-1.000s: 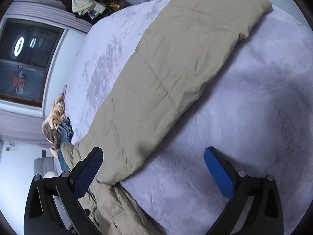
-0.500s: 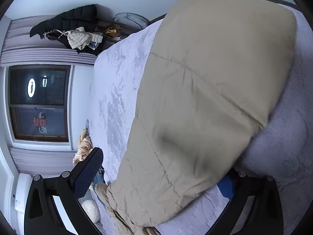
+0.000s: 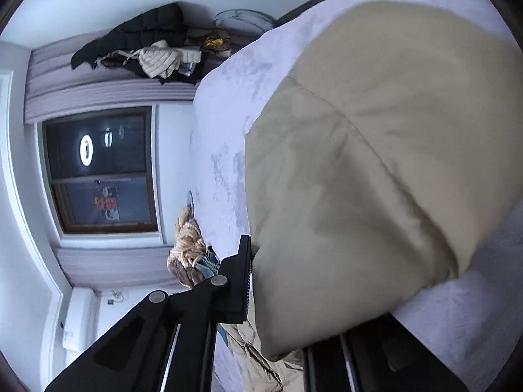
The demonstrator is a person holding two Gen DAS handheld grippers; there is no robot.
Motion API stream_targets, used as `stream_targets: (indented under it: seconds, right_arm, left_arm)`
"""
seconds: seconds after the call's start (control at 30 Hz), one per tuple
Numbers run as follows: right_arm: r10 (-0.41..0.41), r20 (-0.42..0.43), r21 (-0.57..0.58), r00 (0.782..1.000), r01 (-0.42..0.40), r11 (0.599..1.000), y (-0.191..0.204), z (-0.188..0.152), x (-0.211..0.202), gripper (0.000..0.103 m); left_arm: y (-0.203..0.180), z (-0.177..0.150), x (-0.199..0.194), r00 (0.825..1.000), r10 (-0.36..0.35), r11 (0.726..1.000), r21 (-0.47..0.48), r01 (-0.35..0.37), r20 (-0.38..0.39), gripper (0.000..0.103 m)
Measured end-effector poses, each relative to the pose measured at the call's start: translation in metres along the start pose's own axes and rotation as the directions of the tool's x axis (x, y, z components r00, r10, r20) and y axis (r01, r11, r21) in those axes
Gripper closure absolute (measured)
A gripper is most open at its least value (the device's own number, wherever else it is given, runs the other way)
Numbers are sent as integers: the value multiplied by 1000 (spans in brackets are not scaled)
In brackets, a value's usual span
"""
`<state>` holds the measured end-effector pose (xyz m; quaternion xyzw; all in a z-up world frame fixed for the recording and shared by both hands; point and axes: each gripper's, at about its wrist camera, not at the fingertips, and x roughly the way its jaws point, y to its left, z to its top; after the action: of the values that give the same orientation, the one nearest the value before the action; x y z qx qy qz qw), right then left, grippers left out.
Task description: Fold large clothes
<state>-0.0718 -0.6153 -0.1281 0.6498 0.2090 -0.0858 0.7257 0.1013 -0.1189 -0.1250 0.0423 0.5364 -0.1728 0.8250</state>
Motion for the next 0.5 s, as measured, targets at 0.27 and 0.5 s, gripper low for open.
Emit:
stream_targets:
  seconds: [0.27,0.5]
  right_arm:
    - [-93,-146,-478,985,12,878,140,-109,78,94]
    - [-283,-228,-802,932,-15,597,191,-273,164,94]
  left_arm:
    - [81,-4,-10,997,76,994,-76,-73,32,0]
    - [143,-17,-18,992,114,981,-161,-106,43,0]
